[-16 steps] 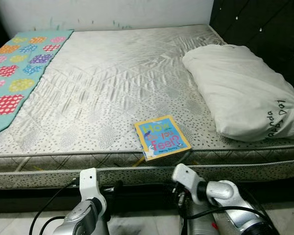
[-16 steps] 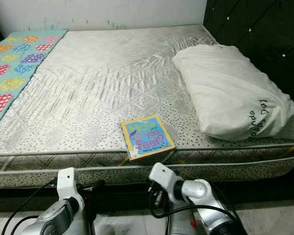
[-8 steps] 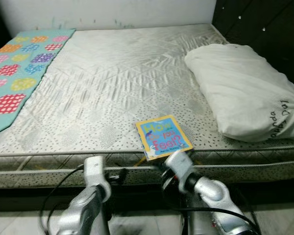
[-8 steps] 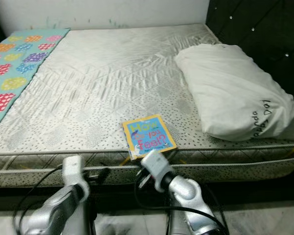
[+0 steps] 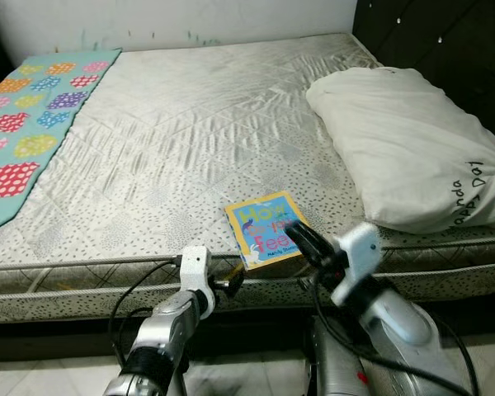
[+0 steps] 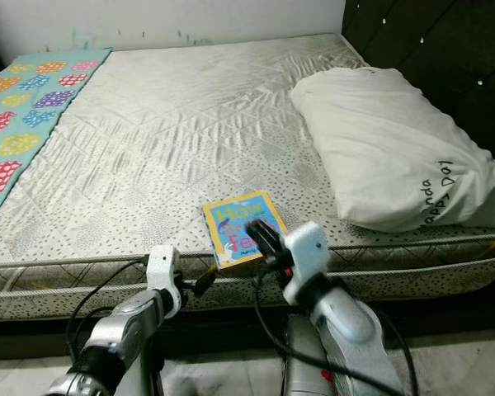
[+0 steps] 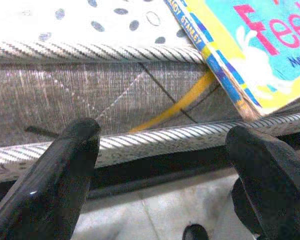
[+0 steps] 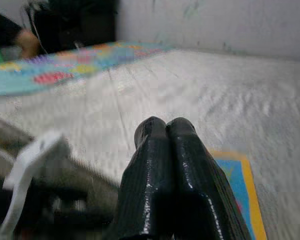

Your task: Clean up the room

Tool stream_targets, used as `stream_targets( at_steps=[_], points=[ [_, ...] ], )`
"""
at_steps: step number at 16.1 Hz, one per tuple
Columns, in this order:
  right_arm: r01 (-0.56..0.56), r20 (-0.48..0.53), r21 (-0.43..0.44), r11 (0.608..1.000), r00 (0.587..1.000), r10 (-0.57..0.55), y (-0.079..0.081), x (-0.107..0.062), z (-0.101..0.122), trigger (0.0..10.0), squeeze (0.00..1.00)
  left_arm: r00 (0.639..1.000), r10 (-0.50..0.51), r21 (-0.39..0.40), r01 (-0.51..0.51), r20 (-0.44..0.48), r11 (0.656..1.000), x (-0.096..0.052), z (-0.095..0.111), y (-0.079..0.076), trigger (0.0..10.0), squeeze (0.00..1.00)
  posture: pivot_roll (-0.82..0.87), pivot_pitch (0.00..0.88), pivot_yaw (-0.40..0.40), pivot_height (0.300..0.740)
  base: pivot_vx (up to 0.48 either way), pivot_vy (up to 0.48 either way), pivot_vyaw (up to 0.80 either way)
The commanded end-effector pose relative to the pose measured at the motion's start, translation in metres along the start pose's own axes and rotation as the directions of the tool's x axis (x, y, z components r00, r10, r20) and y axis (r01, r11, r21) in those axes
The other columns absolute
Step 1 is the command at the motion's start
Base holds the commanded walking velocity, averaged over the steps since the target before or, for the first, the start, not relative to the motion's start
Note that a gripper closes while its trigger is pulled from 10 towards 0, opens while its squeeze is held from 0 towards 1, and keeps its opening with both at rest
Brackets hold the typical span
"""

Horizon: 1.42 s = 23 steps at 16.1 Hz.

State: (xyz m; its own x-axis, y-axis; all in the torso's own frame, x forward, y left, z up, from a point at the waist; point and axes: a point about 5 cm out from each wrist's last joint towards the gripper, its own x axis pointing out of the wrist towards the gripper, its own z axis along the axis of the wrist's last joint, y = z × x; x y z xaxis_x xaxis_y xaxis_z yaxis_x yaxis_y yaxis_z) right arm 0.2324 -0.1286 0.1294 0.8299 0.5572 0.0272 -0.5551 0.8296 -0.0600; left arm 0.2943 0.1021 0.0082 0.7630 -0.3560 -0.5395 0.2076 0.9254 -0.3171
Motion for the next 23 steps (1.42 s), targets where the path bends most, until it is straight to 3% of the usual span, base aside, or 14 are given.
stream_targets(
  at_steps=[1, 3, 5, 11, 14, 15, 20, 22, 23],
  points=[
    [0.011, -0.023, -0.022, 1.000, 1.000, -0.012, 0.002, -0.005, 0.000, 10.0, 0.00, 1.000, -0.007, 0.013, 0.007, 0.007, 1.000, 0.003, 0.003, -0.001, 10.0, 0.00, -0.17, 0.020, 0.075, 0.519, 0.000, 0.000, 0.00],
    [0.038, -0.099, -0.011, 0.999, 0.994, -0.039, 0.006, -0.018, -0.012, 10.0, 0.00, 0.999, -0.030, 0.030, 0.030, 0.011, 0.999, 0.008, 0.005, -0.007, 10.0, 0.00, -0.19, 0.022, 0.086, 0.519, 0.000, 0.000, 0.00],
    [0.087, -0.149, 0.010, 0.996, 0.985, -0.085, 0.006, -0.020, -0.019, 10.0, 0.00, 0.999, -0.033, 0.039, 0.032, 0.018, 0.999, 0.011, 0.010, -0.009, 10.0, 0.00, -0.19, 0.022, 0.088, 0.519, 0.000, 0.000, 0.00],
    [0.196, -0.105, 0.011, 0.981, 0.975, -0.194, -0.009, -0.005, -0.007, 10.0, 0.00, 0.998, 0.016, 0.044, -0.018, 0.060, 0.999, 0.012, 0.019, -0.002, 10.0, 0.00, -0.19, 0.012, 0.089, 0.519, 0.000, 0.000, 0.00],
    [0.203, -0.093, 0.018, 0.979, 0.975, -0.201, -0.012, -0.005, -0.006, 10.0, 0.00, 0.994, 0.079, 0.043, -0.083, 0.079, 0.996, 0.009, 0.024, 0.011, 10.0, 0.00, -0.19, 0.007, 0.088, 0.534, 0.000, 0.000, 0.00],
    [0.201, -0.091, 0.014, 0.979, 0.976, -0.199, -0.012, -0.006, -0.005, 10.0, 0.00, 0.987, 0.134, 0.039, -0.138, 0.090, 0.990, 0.006, 0.028, 0.025, 10.0, 0.00, -0.18, 0.001, 0.084, 0.534, 0.000, 0.000, 0.00],
    [0.191, -0.092, 0.015, 0.981, 0.978, -0.189, -0.011, -0.004, -0.005, 10.0, 0.00, 0.966, 0.231, 0.013, -0.234, 0.121, 0.972, -0.004, 0.038, 0.053, 10.0, 0.00, -0.18, 0.000, 0.079, 0.534, 0.000, 0.000, 0.00],
    [0.179, -0.081, 0.000, 0.984, 0.981, -0.179, -0.010, -0.001, -0.003, 10.0, 0.00, 0.975, 0.196, 0.019, -0.199, 0.103, 0.980, -0.001, 0.037, 0.047, 10.0, 0.00, -0.18, 0.000, 0.076, 0.534, 0.000, 0.000, 0.00],
    [0.183, -0.080, -0.002, 0.983, 0.980, -0.183, -0.011, 0.000, -0.003, 10.0, 0.00, 0.985, 0.146, 0.030, -0.150, 0.089, 0.988, 0.003, 0.033, 0.034, 10.0, 0.00, -0.18, 0.000, 0.076, 0.534, 0.000, 0.000, 0.00]
  ],
)
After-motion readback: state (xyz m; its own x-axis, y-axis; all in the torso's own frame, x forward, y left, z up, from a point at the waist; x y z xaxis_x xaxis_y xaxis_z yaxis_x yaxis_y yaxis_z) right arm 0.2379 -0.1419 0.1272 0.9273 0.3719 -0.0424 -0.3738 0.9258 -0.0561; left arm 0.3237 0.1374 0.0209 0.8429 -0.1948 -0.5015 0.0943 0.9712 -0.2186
